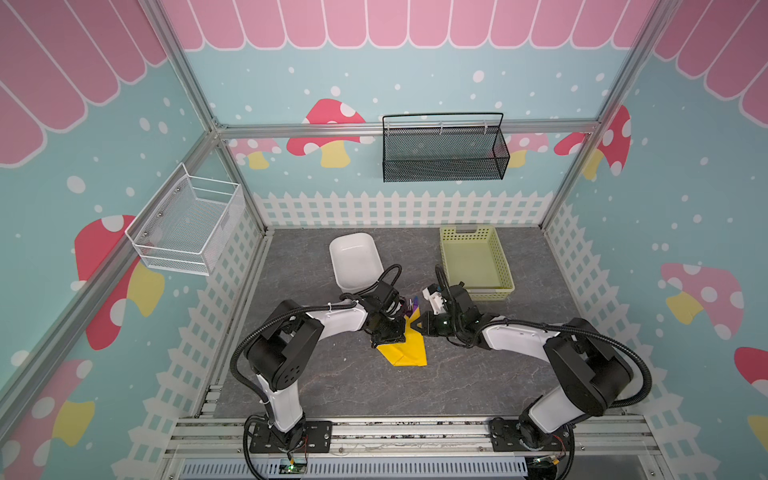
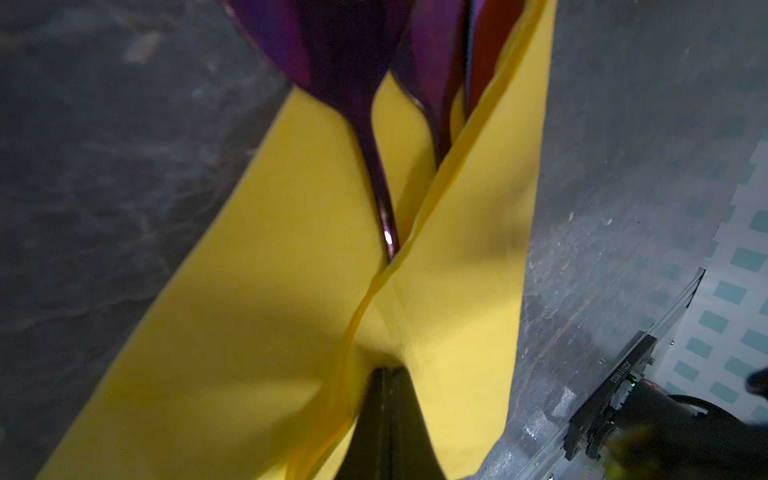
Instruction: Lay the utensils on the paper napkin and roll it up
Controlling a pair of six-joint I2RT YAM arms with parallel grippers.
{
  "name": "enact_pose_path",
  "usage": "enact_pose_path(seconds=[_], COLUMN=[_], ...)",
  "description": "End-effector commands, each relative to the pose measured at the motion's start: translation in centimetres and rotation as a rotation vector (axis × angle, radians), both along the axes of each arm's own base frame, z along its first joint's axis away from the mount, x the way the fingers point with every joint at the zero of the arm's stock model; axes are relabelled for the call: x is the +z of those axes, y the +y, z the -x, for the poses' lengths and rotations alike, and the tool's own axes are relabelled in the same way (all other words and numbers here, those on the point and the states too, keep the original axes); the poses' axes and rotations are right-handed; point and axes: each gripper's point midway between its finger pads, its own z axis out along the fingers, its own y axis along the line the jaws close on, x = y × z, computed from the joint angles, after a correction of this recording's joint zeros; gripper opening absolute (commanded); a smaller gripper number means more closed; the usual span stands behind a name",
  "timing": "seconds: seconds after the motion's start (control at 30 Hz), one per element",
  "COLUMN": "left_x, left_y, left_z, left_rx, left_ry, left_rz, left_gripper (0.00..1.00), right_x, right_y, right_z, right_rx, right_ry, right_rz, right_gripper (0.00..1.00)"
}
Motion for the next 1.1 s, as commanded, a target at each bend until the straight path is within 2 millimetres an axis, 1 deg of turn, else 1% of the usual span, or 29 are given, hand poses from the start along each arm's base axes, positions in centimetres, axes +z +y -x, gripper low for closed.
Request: enact_pose_path(seconds=[0.0,0.1,0.23,0.43,0.7,0.83,1.07], left_x=[-2.1,-2.2,-2.1,-2.2,-2.1,-2.2,-2.3], left_y=[1.6,1.7,1.7,2.0,2.0,2.1,2.2], left_z=[1.1,1.1,1.2,1.2,1.2,1.3,1.3], left_rx=[0.027,0.027,0.029,0.038,0.041,0.044,0.047], left_ry=[0.048,0.052,0.053,0.054,0.054,0.057,0.063], left_rz=[-0.072,-0.067,-0.066,-0.065,-0.061,-0.065,-0.063], left_gripper=[0.0,0.0,0.0,0.0,0.0,0.0,0.0], right_x=[-0.4,-1.0,-2.1,-3.5,-5.2,-5.8,-5.6], right_y=[0.9,1.6,2.4,2.6,2.1,1.5,0.7], right_z=[-0.6,-1.2,-1.3,-1.0,-0.6,-0.4,-0.6], right_rx=[0.014,0.027,0.052,0.061,0.059,0.053,0.037], right_ry=[0.031,0.042,0.077,0.112,0.149,0.158,0.145], right_rz=[-0.006,-0.008,-0.017,-0.007,0.043,0.107,0.175], right_gripper=[0.01,0.01,0.01,0.01,0.04,0.06,0.11])
